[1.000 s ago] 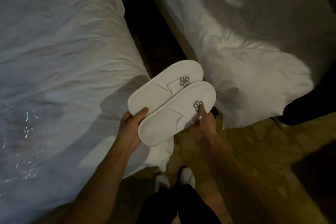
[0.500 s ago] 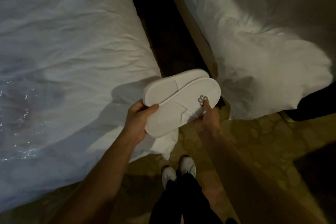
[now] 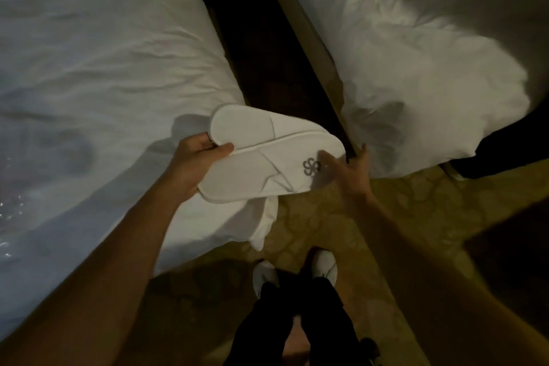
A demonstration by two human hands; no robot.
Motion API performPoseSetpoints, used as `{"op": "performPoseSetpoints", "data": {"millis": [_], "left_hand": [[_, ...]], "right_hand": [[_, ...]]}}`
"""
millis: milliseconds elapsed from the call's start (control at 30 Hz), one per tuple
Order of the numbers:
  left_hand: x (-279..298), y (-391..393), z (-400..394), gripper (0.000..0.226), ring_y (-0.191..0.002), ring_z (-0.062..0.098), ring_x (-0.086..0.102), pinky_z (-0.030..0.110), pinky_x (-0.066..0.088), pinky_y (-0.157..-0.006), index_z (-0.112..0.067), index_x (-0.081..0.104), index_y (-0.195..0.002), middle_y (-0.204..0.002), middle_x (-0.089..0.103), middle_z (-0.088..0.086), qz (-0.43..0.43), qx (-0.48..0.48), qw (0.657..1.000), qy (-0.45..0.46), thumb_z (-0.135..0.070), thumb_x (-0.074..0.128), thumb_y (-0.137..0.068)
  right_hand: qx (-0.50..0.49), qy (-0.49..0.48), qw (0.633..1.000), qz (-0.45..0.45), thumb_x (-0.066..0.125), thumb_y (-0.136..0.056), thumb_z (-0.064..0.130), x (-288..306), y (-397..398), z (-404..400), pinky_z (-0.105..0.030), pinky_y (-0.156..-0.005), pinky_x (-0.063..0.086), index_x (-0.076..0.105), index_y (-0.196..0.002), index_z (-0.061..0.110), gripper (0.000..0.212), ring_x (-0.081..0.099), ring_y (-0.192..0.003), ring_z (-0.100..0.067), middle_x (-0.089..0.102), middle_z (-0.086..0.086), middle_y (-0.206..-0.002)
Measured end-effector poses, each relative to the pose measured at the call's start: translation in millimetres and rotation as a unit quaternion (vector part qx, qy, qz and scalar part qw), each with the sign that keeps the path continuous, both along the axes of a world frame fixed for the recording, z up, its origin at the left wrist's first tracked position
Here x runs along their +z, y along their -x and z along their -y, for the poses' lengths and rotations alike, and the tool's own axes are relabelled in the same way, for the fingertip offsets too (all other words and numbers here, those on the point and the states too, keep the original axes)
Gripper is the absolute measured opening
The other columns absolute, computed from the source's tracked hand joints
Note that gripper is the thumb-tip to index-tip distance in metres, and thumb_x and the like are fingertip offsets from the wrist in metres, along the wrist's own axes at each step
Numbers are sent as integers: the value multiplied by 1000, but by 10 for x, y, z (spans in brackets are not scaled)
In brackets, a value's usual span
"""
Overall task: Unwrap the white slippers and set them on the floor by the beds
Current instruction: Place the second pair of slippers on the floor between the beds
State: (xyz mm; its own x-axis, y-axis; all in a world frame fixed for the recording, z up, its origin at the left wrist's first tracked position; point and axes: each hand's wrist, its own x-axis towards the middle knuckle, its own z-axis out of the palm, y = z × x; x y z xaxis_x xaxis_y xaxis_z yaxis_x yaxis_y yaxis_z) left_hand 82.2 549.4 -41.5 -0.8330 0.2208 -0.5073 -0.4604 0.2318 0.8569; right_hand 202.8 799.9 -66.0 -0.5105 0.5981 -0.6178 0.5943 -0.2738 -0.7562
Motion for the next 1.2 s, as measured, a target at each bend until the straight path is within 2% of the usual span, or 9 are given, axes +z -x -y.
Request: {"op": "performPoseSetpoints", "data": {"millis": [133, 233, 333, 433, 600, 767, 900, 967, 1200], "left_hand": [[-54, 141, -72, 13, -66, 4, 72, 17, 53, -52, -25, 72, -90, -77, 77, -11, 18, -81, 996, 15, -13, 74, -83], [-101, 168, -197, 15, -70, 6, 73, 17, 54, -53, -27, 72, -92, -80, 78, -10, 28, -124, 992, 27, -16, 75, -82], [-125, 174, -298, 17, -77, 10, 74, 21, 57, -62, -27, 73, -94, -86, 78, -7, 25, -148, 988, 38, -18, 76, -81], [-109, 187, -386, 18, -80, 11, 74, 22, 58, -66, -26, 73, -96, -89, 79, -4, 17, -180, 982, 56, -17, 76, -81], [-92, 327, -546, 19, -76, 10, 74, 20, 57, -62, -26, 76, -87, -86, 79, -3, 18, -226, 973, 51, -11, 77, -76], [-45, 446, -697, 28, -90, 20, 73, 34, 56, -80, -23, 71, -113, -105, 76, 2, 3, -141, 989, 34, -20, 72, -85], [-90, 283, -827, 27, -79, 8, 71, 23, 55, -70, -28, 78, -87, -85, 76, -6, 49, 74, 993, -79, -29, 53, -98], [-174, 93, -972, 18, -87, 13, 68, 33, 56, -82, -27, 70, -94, -93, 71, -2, 123, 156, 971, -134, -36, 55, -96], [-727, -902, -1901, 12, -93, 23, 73, 34, 60, -75, -18, 75, -95, -96, 78, 2, 181, 92, 976, -84, -23, 71, -85]], "right_hand": [[243, -211, 944, 69, 74, -72, 58, -35, 139, -279, -57, -110, 37, 27, -151, 22, 98, 31, -141, -35, 30, -11, -155], [370, -250, 892, 71, 70, -71, 66, -76, 297, -343, -55, -110, 34, 32, -148, 27, 94, 33, -138, -34, 34, -9, -152], [448, -205, 869, 51, 73, -71, 60, -116, 378, -380, -49, -101, 45, 37, -144, 25, 89, 46, -127, -29, 47, -6, -140], [492, -100, 865, 14, 80, -68, 51, -111, 408, -484, -19, -67, 47, 46, -131, 25, 76, 58, -97, -10, 57, 16, -106], [542, 63, 838, 19, 87, -64, 38, -175, 483, -675, -33, -84, 57, 63, -123, 23, 66, 68, -102, -16, 71, 3, -112], [500, 154, 852, -1, 87, -68, 24, -289, 493, -792, -25, -72, 59, 75, -108, 23, 41, 73, -94, -11, 77, 4, -104], [404, 208, 889, -55, 87, -65, 28, -440, 430, -924, -32, -76, 61, 77, -102, 24, 39, 73, -99, -18, 76, 0, -107], [311, 224, 919, -95, 84, -72, 27, -541, 392, -1003, -35, -80, 60, 78, -101, 26, 30, 72, -101, -20, 76, -1, -108], [161, 262, 940, -147, 82, -75, 26, -847, 214, -1169, -43, -90, 57, 71, -118, 18, 45, 67, -112, -28, 71, -9, -120]]}}
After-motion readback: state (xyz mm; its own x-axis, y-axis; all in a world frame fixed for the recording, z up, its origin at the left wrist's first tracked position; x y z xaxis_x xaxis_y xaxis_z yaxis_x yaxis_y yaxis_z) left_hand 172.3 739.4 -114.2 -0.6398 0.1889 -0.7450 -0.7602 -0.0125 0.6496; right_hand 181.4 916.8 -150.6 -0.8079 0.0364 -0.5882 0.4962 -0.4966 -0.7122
